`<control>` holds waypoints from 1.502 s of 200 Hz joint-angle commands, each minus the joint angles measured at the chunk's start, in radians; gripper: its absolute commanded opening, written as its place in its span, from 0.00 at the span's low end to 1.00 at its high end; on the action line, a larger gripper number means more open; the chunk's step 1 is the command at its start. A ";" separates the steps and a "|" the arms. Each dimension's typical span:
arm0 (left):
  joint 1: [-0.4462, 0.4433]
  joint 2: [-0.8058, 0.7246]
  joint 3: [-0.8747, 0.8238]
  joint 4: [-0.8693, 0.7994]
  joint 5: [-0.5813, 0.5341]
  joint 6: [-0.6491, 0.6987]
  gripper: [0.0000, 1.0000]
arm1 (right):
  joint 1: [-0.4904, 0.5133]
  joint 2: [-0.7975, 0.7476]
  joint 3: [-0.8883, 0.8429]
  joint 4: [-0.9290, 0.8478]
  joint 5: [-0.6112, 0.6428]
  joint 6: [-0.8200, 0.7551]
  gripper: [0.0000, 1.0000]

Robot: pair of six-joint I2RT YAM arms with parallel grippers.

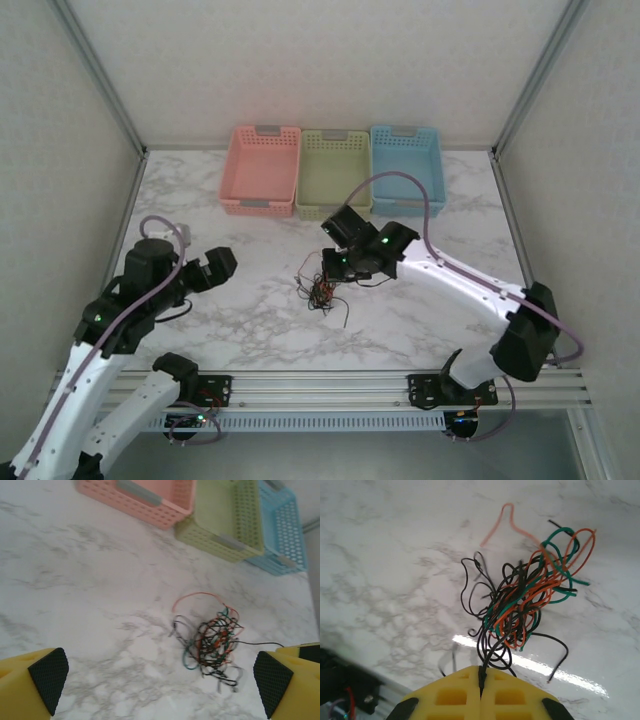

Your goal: Untangle the cables

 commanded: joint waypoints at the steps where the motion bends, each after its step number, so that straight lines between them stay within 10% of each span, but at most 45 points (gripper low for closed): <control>1: -0.013 0.055 0.016 0.112 0.123 -0.001 0.97 | 0.006 -0.079 0.000 0.059 -0.080 -0.125 0.00; 101: -0.316 0.397 -0.140 0.413 0.021 0.022 0.93 | 0.006 -0.250 -0.166 0.077 -0.015 -0.204 0.00; 198: -0.316 0.898 -0.015 0.573 0.002 0.094 0.72 | 0.004 -0.297 -0.169 0.037 0.037 -0.191 0.00; 300: -0.308 1.088 0.057 0.587 -0.028 0.148 0.57 | 0.004 -0.294 -0.189 0.029 0.045 -0.177 0.00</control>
